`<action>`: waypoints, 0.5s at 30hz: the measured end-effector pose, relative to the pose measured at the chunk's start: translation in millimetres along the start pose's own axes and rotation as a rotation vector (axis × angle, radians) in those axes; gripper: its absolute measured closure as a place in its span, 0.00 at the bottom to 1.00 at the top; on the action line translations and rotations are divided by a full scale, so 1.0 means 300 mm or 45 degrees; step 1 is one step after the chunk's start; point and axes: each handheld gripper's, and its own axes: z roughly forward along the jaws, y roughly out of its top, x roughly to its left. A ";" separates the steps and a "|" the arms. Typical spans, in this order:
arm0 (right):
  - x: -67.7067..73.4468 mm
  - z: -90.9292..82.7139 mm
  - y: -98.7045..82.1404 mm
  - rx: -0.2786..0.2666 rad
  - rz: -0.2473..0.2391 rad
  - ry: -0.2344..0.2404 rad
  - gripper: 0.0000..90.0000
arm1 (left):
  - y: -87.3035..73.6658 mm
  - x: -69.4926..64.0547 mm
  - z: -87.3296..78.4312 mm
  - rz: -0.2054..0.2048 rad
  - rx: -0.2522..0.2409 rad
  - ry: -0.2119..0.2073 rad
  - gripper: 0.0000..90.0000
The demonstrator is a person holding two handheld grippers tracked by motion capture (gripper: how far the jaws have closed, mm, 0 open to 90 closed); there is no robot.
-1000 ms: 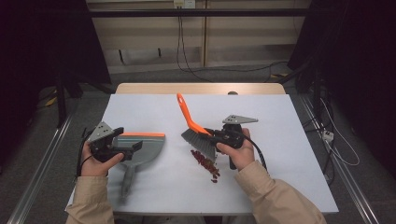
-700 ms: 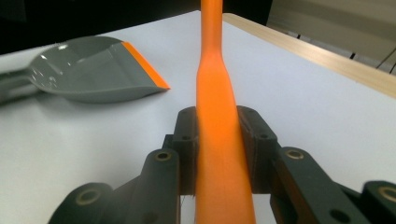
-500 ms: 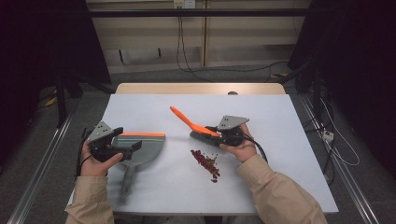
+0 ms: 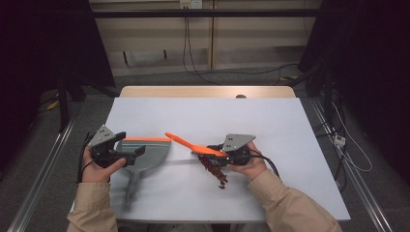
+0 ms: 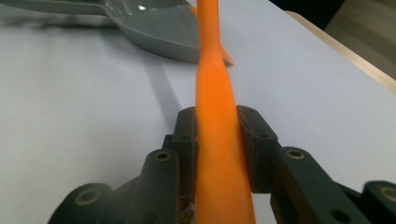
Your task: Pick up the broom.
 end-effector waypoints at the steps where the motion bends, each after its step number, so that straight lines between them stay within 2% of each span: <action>1: 0.005 -0.002 -0.001 -0.004 0.004 0.002 0.80 | 0.000 0.000 0.000 0.004 0.001 -0.001 0.06; 8: 0.035 -0.014 -0.004 -0.021 0.002 0.026 0.80 | 0.000 -0.006 0.004 0.002 0.004 -0.003 0.06; 10: 0.039 -0.016 -0.002 -0.021 -0.021 0.005 0.80 | 0.000 -0.006 0.003 0.005 0.006 -0.001 0.06; 15: 0.023 -0.020 -0.001 -0.069 0.022 -0.013 0.80 | 0.000 -0.006 0.003 0.000 0.003 0.001 0.06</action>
